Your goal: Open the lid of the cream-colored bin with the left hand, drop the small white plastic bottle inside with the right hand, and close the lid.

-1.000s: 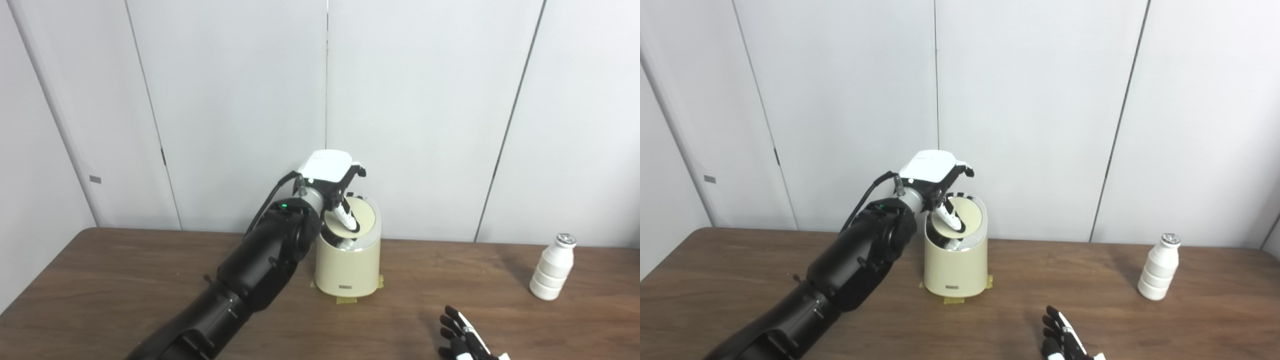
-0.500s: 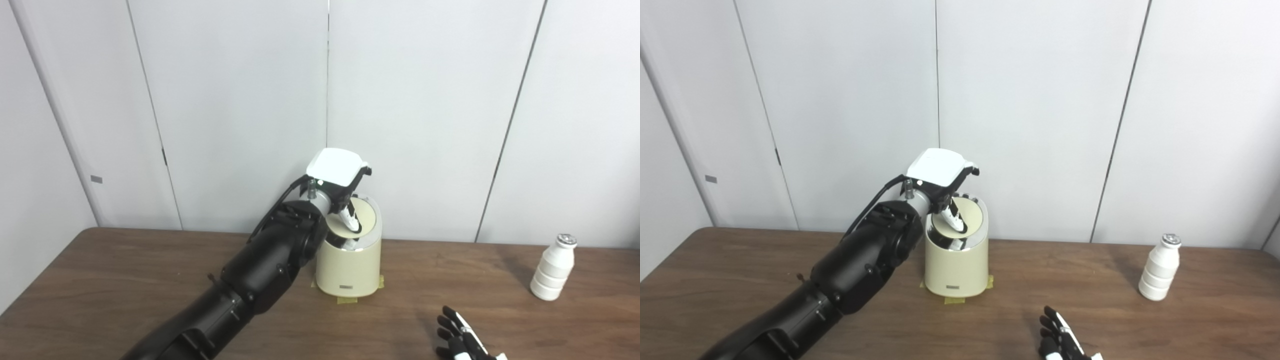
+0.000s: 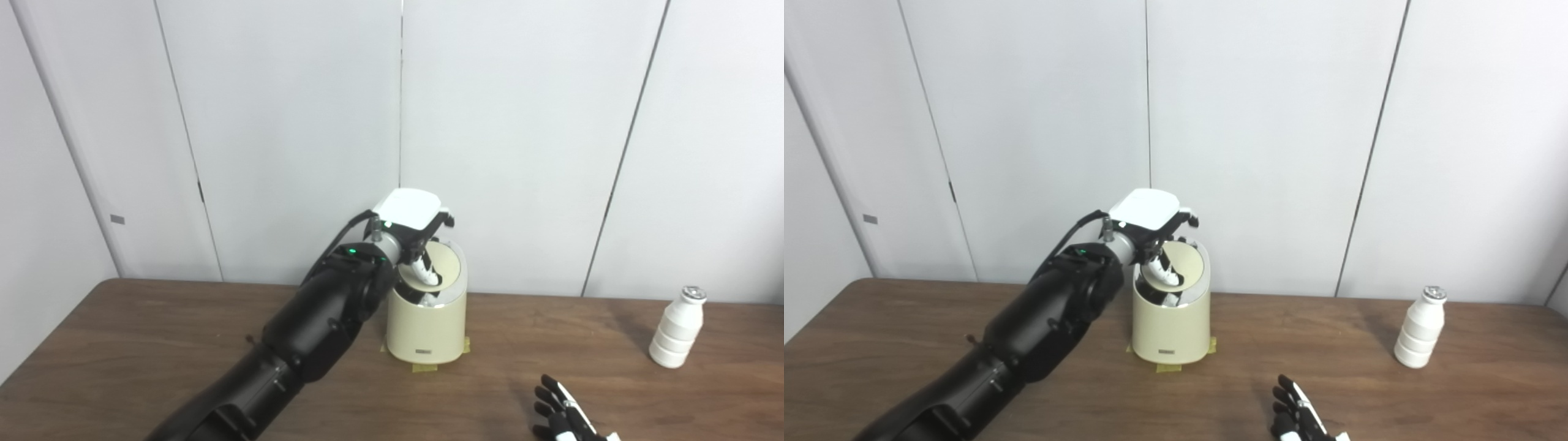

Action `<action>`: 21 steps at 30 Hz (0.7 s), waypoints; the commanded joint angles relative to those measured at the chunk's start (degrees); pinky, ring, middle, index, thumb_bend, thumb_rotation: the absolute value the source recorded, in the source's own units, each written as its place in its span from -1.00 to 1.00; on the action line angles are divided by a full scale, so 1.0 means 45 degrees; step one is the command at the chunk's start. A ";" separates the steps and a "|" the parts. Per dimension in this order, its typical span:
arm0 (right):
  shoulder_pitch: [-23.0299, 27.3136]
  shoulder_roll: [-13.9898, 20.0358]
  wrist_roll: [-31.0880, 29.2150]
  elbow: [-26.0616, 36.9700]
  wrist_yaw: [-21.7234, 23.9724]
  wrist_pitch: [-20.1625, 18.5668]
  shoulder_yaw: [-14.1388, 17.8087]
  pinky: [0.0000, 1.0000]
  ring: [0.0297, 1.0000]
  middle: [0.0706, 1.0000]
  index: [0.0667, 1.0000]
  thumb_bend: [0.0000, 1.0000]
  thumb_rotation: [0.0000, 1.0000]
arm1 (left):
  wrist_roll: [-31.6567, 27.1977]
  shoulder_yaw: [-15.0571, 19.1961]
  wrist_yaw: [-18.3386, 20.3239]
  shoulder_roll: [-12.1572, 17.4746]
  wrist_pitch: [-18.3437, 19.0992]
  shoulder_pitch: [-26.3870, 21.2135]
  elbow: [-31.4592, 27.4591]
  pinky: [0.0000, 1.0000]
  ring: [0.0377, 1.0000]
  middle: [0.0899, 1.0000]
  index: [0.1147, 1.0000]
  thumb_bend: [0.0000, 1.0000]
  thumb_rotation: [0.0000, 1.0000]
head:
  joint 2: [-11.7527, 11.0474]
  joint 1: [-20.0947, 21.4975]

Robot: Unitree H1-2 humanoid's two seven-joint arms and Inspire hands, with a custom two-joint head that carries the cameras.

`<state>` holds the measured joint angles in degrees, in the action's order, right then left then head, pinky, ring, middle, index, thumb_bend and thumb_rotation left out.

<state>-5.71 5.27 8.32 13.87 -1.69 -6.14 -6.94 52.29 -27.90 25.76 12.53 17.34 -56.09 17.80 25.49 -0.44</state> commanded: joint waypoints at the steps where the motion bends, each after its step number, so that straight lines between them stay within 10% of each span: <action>1: 0.0140 -0.0277 0.0055 0.0265 0.0031 0.0083 0.0025 0.56 0.77 0.80 0.87 0.21 0.93 | -0.0401 0.0542 0.0434 0.0356 0.0407 -0.0696 -0.0784 0.57 0.74 0.75 0.58 0.88 -0.72 | 0.0009 -0.0029; 11: 0.0233 -0.0317 0.0032 0.0120 0.0042 0.0086 0.0020 0.55 0.77 0.80 0.86 0.20 0.82 | -0.2867 0.2683 0.1382 0.0819 0.1367 -0.0571 -0.2770 0.32 0.55 0.60 0.50 0.65 -0.64 | -0.0008 0.0020; 21: 0.0251 -0.0248 -0.0016 0.0183 0.0071 0.0085 0.0106 0.56 0.77 0.81 0.86 0.12 0.80 | -0.5188 0.5372 -0.0759 0.0012 0.2024 0.1991 -0.5427 0.24 0.45 0.48 0.51 0.06 -0.48 | 0.0091 0.0065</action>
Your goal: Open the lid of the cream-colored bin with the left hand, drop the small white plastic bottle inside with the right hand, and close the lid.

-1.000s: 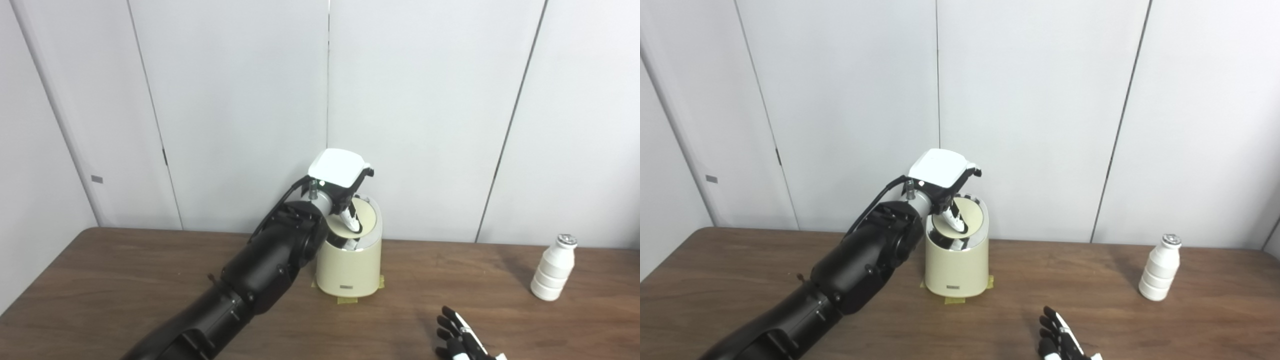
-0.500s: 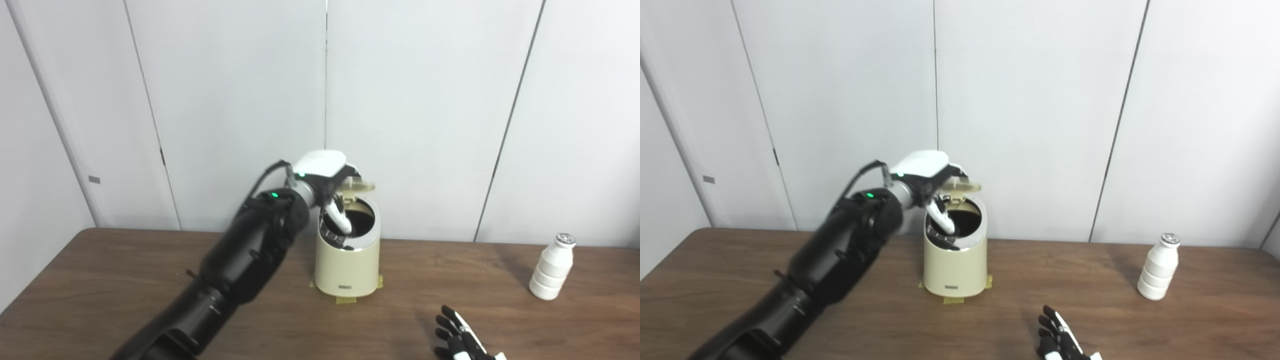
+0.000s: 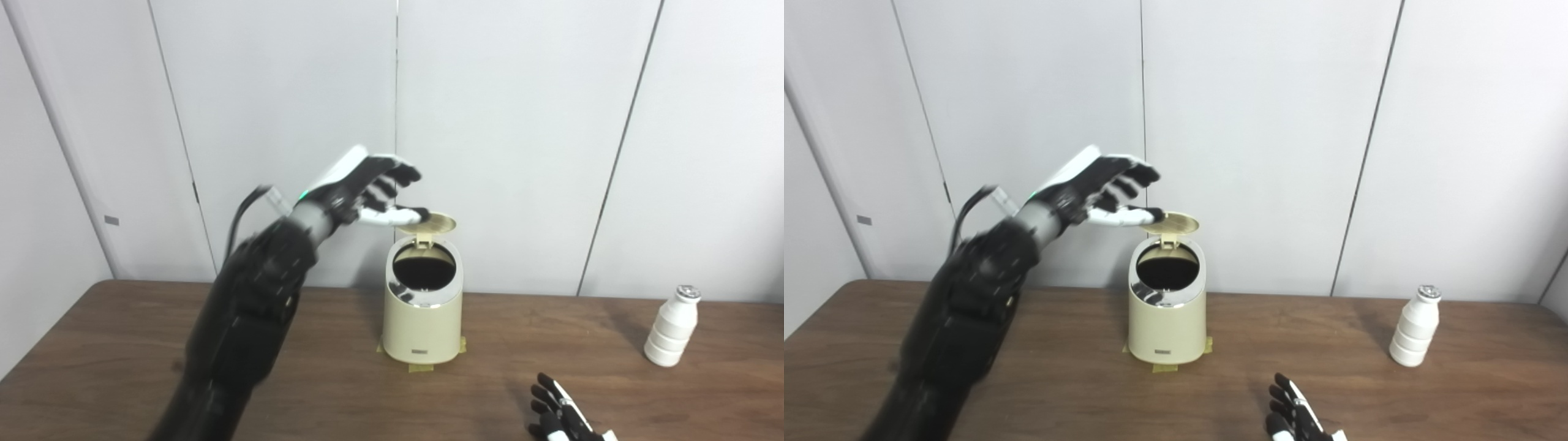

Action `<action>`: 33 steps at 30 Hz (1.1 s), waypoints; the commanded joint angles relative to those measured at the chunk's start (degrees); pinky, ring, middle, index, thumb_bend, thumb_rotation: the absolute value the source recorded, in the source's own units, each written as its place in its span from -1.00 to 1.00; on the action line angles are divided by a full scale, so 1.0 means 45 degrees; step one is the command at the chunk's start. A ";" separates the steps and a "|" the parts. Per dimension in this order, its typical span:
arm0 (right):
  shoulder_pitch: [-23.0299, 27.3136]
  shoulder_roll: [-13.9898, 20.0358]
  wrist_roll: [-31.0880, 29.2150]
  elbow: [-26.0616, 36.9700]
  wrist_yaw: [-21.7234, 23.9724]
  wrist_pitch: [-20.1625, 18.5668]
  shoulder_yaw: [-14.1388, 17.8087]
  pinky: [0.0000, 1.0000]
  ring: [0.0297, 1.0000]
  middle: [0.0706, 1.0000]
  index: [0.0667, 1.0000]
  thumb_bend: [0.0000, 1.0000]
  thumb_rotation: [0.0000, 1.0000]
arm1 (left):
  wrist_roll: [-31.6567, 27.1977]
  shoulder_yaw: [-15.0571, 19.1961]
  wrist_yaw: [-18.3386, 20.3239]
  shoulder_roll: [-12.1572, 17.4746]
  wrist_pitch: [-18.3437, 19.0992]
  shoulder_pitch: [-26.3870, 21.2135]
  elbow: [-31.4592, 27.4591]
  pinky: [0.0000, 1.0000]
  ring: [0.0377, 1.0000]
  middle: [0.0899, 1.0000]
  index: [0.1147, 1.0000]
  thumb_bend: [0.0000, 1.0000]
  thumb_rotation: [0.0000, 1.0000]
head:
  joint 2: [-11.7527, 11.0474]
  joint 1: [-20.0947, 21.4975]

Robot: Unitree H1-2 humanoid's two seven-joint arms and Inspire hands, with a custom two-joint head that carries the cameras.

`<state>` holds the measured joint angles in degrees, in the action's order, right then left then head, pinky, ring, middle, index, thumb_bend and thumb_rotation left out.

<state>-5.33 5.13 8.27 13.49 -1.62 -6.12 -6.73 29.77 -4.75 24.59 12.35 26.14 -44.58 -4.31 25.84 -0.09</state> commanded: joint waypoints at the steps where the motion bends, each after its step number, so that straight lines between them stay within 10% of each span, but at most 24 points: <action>1: 0.0168 -0.0231 -0.0128 0.0291 0.0085 0.0043 0.0101 0.57 0.78 0.81 0.87 0.11 0.78 | -0.0369 0.0413 -0.0734 -0.0031 0.0027 -0.0209 -0.0799 0.23 0.45 0.49 0.51 0.03 -0.46 | 0.0071 -0.0015; 13: 0.0143 -0.0165 -0.0468 0.1192 0.0057 0.0123 0.0562 0.53 0.76 0.79 0.82 0.06 0.66 | -0.4603 0.2020 -0.2564 -0.1854 -0.1692 0.5650 -0.3749 0.48 0.60 0.68 0.74 -0.18 -0.33 | 0.0303 0.0202; 20: 0.0400 -0.0270 -0.0222 0.1470 -0.0294 0.0277 0.0934 0.48 0.64 0.68 0.75 0.31 -0.06 | -0.5114 0.1830 -0.3648 -0.2553 -0.2798 0.8288 -0.4424 0.73 0.77 0.83 0.89 -0.07 0.31 | 0.0623 0.0293; 33: 0.0335 0.0313 -0.0951 0.2011 -0.0170 -0.0180 0.2582 0.44 0.68 0.73 0.77 0.60 -0.55 | -0.6043 0.1859 -0.4501 -0.2764 -0.4175 1.0614 -0.3172 0.81 0.86 0.91 0.98 0.07 0.71 | 0.1119 0.0828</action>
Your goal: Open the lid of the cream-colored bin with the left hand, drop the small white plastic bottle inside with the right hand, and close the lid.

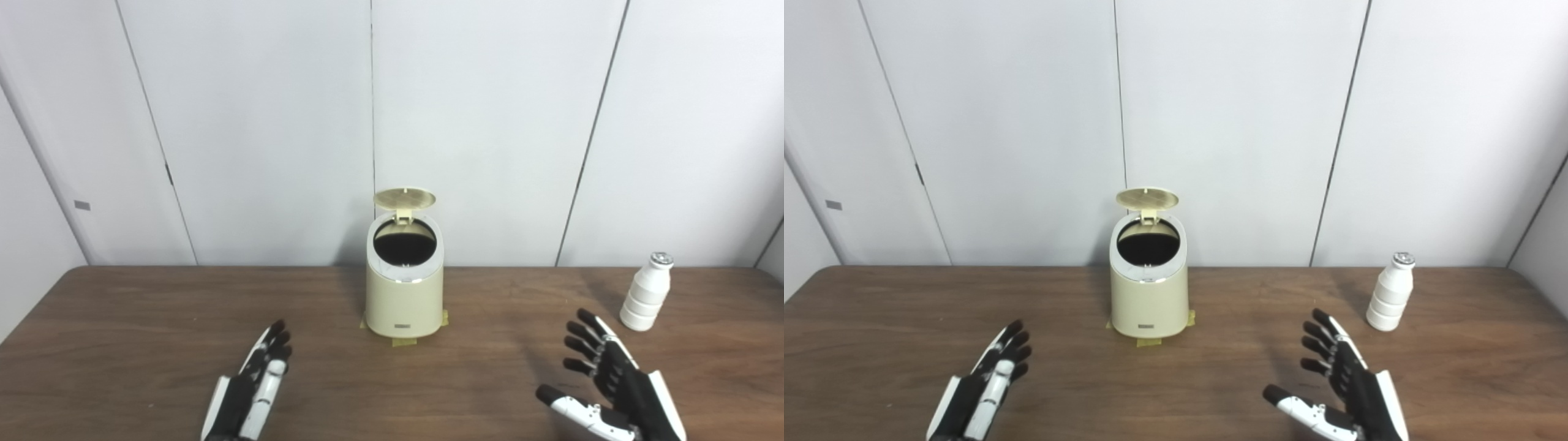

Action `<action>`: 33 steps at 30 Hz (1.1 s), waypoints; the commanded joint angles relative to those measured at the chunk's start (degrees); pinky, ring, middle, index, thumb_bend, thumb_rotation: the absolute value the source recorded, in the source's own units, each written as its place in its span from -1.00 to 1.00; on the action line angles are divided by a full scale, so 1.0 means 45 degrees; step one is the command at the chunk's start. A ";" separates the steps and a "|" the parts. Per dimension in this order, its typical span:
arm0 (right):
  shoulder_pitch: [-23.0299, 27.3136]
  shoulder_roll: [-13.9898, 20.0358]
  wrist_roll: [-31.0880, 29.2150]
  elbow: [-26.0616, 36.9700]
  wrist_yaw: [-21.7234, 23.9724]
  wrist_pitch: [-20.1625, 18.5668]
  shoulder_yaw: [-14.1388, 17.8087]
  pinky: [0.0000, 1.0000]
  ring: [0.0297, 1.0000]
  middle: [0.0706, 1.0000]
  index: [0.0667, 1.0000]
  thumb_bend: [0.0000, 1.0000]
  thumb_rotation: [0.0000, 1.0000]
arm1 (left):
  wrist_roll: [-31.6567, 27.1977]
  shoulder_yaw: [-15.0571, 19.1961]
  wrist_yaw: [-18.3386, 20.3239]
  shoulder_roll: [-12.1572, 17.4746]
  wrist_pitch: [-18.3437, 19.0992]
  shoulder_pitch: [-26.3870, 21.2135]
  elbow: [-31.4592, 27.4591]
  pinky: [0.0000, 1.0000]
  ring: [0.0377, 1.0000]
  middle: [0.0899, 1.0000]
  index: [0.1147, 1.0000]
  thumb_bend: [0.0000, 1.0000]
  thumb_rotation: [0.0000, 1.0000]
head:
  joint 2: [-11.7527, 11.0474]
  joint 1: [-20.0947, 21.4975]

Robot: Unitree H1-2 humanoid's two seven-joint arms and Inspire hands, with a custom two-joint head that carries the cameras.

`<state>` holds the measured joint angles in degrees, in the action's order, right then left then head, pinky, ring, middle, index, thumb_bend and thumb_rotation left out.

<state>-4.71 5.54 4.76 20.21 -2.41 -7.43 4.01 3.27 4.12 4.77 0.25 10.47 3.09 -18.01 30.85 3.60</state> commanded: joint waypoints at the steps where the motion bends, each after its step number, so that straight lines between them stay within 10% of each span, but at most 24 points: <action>1: 0.0174 0.0274 -0.0157 0.0551 -0.0010 0.0017 0.0337 0.45 0.69 0.74 0.77 0.61 -0.55 | -0.0149 -0.0133 -0.0127 -0.0020 -0.0780 0.0055 -0.0024 0.82 0.86 0.91 0.98 0.07 0.72 | 0.0048 0.0062; 19: 0.0619 0.1256 0.0860 -0.1194 -0.1121 0.1119 0.2098 0.44 0.68 0.73 0.75 0.70 -0.62 | -0.1519 0.0394 0.0120 0.0599 -0.0502 0.0158 0.0004 0.87 0.90 0.93 0.98 -0.10 0.42 | 0.0294 0.2796; 33: 0.1842 0.1732 0.2350 -0.1475 -0.1766 -0.0040 0.2315 0.48 0.63 0.67 0.69 0.70 -0.48 | -0.1766 0.0577 0.0103 0.1242 0.0342 0.0135 -0.0424 0.98 0.95 0.97 1.00 -0.11 0.46 | 0.0432 0.3813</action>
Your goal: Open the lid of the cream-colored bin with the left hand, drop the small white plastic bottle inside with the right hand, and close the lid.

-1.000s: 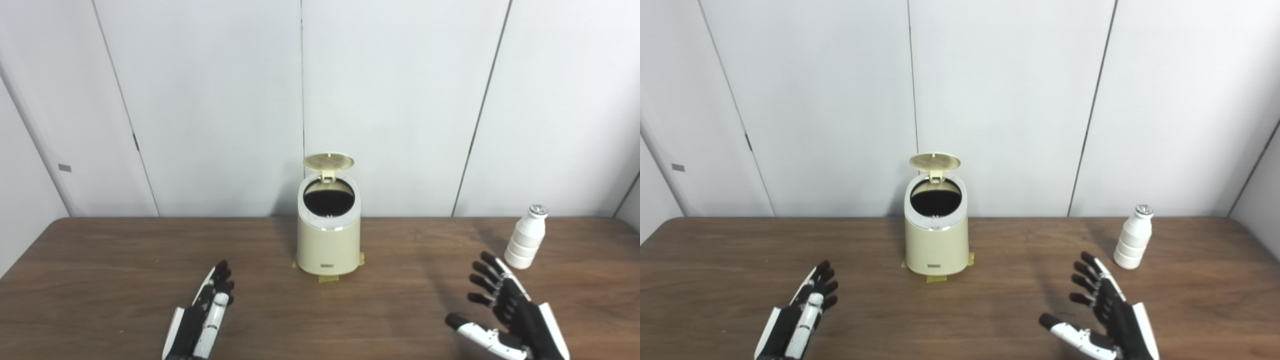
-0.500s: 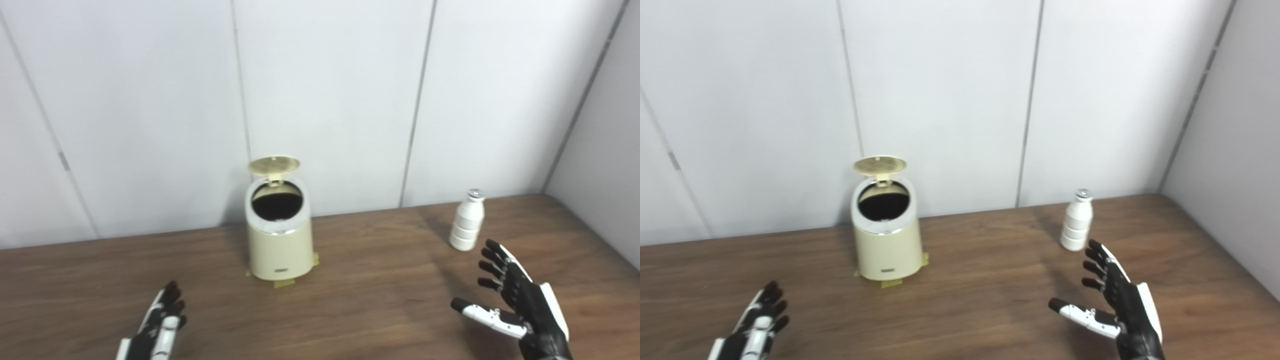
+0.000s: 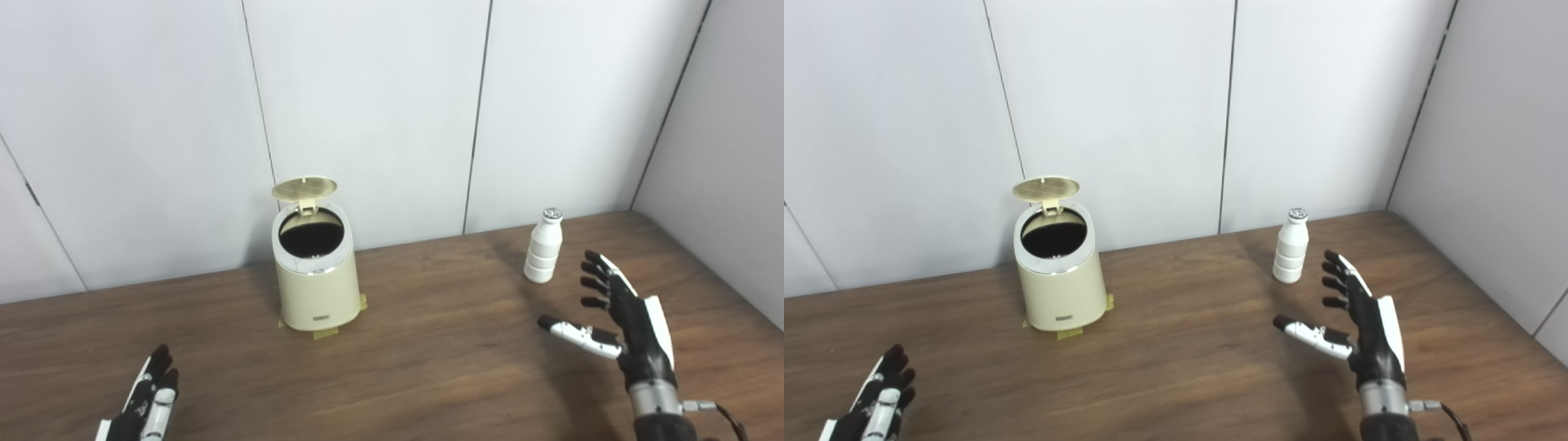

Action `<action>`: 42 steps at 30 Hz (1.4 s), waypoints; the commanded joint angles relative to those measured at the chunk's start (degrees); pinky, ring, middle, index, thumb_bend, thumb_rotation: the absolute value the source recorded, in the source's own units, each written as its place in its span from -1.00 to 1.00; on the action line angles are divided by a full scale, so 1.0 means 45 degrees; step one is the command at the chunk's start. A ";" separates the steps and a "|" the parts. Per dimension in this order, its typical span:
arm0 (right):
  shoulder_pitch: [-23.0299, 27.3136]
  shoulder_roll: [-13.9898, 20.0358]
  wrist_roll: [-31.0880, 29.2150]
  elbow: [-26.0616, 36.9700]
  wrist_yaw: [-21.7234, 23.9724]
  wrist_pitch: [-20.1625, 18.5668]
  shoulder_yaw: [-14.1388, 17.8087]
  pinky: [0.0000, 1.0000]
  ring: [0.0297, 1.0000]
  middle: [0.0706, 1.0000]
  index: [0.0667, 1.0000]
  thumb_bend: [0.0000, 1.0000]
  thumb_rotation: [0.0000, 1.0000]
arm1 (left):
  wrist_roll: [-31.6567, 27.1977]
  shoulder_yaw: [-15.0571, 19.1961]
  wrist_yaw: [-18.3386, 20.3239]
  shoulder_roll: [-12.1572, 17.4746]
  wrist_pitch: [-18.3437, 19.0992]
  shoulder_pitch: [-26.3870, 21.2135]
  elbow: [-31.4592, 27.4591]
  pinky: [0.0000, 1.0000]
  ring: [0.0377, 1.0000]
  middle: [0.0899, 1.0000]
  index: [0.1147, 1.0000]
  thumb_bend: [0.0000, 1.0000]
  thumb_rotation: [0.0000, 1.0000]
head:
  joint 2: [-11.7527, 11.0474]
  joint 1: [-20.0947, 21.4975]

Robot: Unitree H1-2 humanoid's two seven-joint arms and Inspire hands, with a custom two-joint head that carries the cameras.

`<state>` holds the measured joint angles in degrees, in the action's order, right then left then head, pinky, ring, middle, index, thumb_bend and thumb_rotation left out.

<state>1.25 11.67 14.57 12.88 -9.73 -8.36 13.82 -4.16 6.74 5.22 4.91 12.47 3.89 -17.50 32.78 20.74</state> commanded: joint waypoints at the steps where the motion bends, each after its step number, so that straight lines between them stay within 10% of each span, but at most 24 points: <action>1: 0.0694 0.0475 0.0313 -0.0056 -0.0211 0.0197 0.0124 0.48 0.62 0.67 0.69 0.72 -0.46 | -0.0134 -0.0006 0.0026 0.0243 -0.0037 -0.0033 -0.0596 0.98 0.95 0.97 1.00 -0.11 0.46 | 0.0012 0.0038; 33: 0.4729 0.2513 0.0932 -0.4941 -0.0784 -0.0065 -0.0447 0.45 0.62 0.69 0.71 0.82 -0.69 | -0.0591 0.0306 -0.0083 0.0847 0.1705 -0.0445 -0.1917 1.00 0.95 0.96 1.00 -0.38 0.25 | 0.0265 0.0310; 42: 0.5630 0.2784 0.0621 -0.6122 -0.0257 -0.0434 -0.0844 0.46 0.64 0.73 0.75 0.78 -0.71 | -0.0491 0.0364 -0.0110 0.1183 0.1955 -0.0689 -0.2094 1.00 0.94 0.95 1.00 -0.38 0.49 | 0.0287 0.0275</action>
<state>23.52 21.83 17.97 -14.94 -11.00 -10.94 9.67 -6.52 8.19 4.87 9.41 21.88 2.67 -25.22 34.01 21.97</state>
